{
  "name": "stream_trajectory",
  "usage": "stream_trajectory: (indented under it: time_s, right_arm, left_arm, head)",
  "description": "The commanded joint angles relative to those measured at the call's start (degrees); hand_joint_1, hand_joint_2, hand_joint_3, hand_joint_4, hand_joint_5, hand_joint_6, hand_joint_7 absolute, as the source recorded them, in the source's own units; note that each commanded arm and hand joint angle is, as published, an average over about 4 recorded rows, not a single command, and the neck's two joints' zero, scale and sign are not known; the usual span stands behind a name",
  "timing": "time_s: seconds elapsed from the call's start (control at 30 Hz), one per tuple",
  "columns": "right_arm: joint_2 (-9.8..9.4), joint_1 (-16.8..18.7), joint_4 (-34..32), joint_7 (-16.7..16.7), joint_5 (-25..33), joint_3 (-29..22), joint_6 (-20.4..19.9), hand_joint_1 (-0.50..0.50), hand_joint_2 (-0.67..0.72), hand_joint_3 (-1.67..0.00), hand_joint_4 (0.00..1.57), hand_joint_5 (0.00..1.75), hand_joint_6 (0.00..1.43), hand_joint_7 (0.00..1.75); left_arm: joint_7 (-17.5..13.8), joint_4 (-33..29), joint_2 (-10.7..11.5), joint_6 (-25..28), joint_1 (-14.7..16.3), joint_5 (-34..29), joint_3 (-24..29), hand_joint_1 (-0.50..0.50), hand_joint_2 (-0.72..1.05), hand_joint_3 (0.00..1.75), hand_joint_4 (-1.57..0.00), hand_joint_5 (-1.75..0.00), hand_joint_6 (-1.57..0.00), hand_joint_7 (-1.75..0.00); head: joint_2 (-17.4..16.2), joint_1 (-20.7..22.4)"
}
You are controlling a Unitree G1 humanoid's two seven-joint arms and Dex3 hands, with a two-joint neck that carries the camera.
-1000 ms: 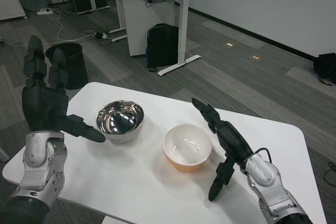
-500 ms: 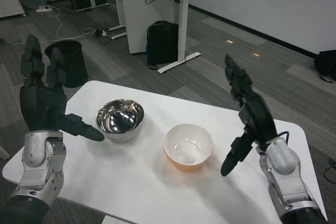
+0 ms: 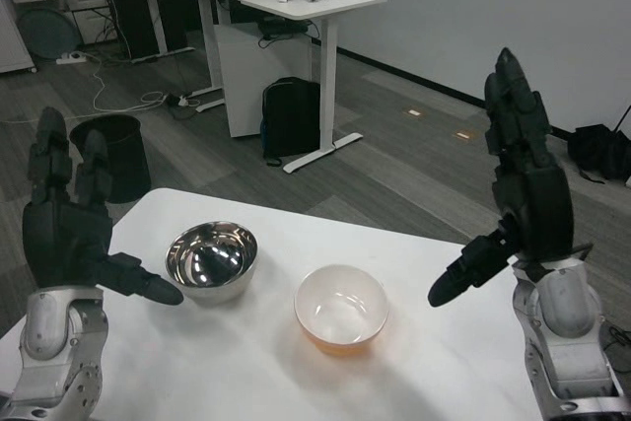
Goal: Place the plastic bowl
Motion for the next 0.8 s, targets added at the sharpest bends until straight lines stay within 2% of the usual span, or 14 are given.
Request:
stream_trajectory:
  time_s: [0.03, 0.13, 0.33, 0.47, 0.63, 0.8]
  right_arm:
    - [0.18, -1.5, -0.6, -2.7, 0.5, -0.2, -3.0, -0.46, 0.53, 0.0, 0.0, 0.0, 0.0, 0.0]
    - [0.18, -2.1, -0.5, -3.9, 0.2, -0.1, -3.7, -0.46, 0.52, 0.0, 0.0, 0.0, 0.0, 0.0]
    - [0.04, -2.8, -0.6, -4.4, -1.3, 0.1, -3.1, -0.46, 0.5, 0.0, 0.0, 0.0, 0.0, 0.0]
    - [0.07, -3.3, -0.1, -4.4, -2.0, 1.0, -2.4, -0.46, 0.47, 0.0, 0.0, 0.0, 0.0, 0.0]
    - [0.09, -4.1, 1.3, -4.4, -2.0, 2.4, -2.2, -0.46, 0.5, 0.0, 0.0, 0.0, 0.0, 0.0]
    - [0.09, -4.7, 2.6, -4.3, -2.0, 3.7, -2.2, -0.46, 0.47, 0.0, 0.0, 0.0, 0.0, 0.0]
  left_arm:
    - [-0.1, 0.5, 0.9, -0.3, -0.2, -0.2, 0.3, -0.37, -0.53, 0.09, 0.0, 0.0, 0.0, 0.0]
    - [-0.8, 0.7, 1.0, 0.0, -0.4, -0.6, 0.4, -0.37, -0.53, 0.09, 0.0, 0.0, 0.0, 0.0]
    - [-6.1, 0.4, 1.9, 2.9, -1.1, -3.3, 0.6, -0.37, -0.55, 0.09, 0.0, 0.0, 0.0, 0.0]
    - [-8.2, -1.2, 3.1, 5.2, -1.1, -3.4, 2.4, -0.37, -0.55, 0.09, 0.0, 0.0, 0.0, 0.0]
    - [-8.8, -2.7, 4.6, 6.6, -1.5, -3.4, 3.6, -0.37, -0.55, 0.09, 0.0, 0.0, 0.0, 0.0]
    - [-8.9, -3.2, 4.9, 6.7, -1.8, -3.4, 4.1, -0.37, -0.55, 0.09, 0.0, 0.0, 0.0, 0.0]
  head:
    - [1.5, -0.1]
    - [2.4, -0.1]
    - [4.2, 1.0]
    - [7.2, 2.0]
    - [7.7, 2.3]
    - [8.1, 2.3]
